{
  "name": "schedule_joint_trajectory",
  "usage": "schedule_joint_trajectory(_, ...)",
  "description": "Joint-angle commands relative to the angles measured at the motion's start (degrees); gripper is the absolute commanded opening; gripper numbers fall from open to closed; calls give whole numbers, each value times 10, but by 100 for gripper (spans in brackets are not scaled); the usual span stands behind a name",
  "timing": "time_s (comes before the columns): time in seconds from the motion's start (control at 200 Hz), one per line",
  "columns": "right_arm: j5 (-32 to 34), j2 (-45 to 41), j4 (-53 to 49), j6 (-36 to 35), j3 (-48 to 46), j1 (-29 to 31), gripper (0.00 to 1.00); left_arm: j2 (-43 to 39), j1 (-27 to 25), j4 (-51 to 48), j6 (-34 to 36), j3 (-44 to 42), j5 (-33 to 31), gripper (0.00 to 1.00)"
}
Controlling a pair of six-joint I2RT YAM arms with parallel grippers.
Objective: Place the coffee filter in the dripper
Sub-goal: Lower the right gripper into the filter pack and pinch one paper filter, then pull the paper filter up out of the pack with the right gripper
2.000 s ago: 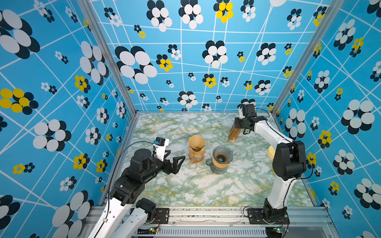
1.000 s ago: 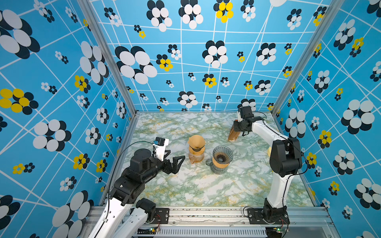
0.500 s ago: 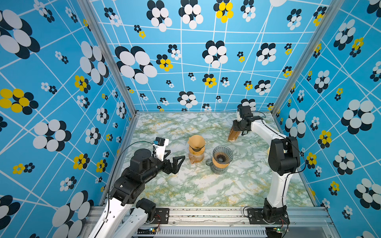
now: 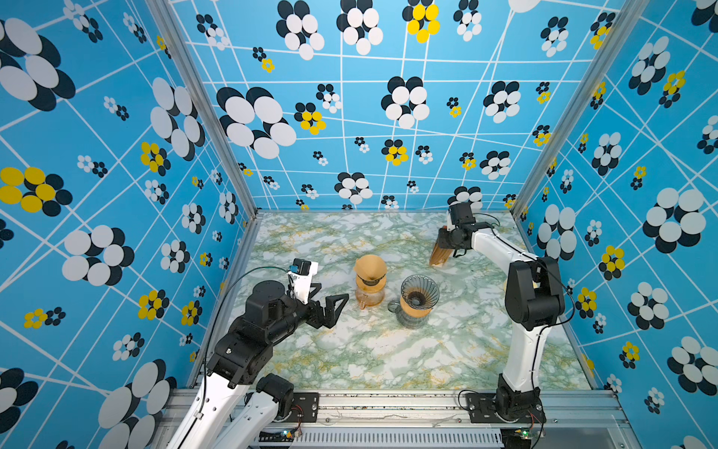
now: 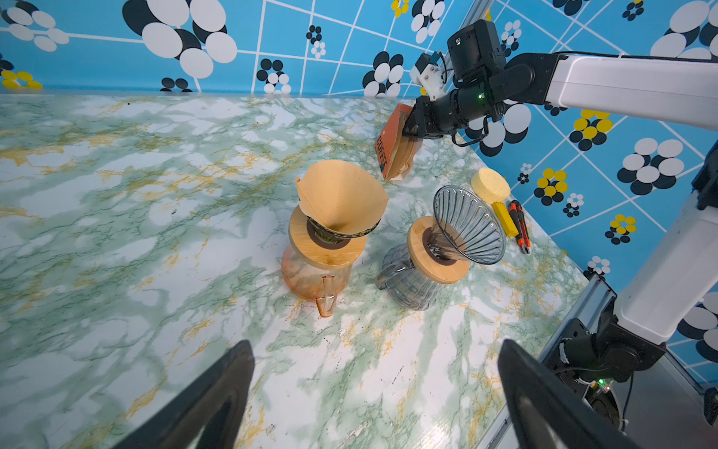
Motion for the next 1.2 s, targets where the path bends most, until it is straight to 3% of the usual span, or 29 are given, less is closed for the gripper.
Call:
schedule_joint_trajectory(0.0, -9, 4, 32, 39, -20, -3, 18, -1, 7, 12, -5, -7, 7, 99)
schedule_joint_trajectory(0.46, -7, 3, 111, 94, -58, -2, 16, 0, 9, 13, -7, -8, 9, 99)
schedule_joint_trajectory(0.885, -21, -69, 101, 47, -89, -2, 2, 4, 14, 18, -9, -8, 19, 99)
schedule_joint_trajectory(1.195, -27, -157, 82, 23, -135, -2, 1, 1, 16, 21, -11, -10, 24, 99)
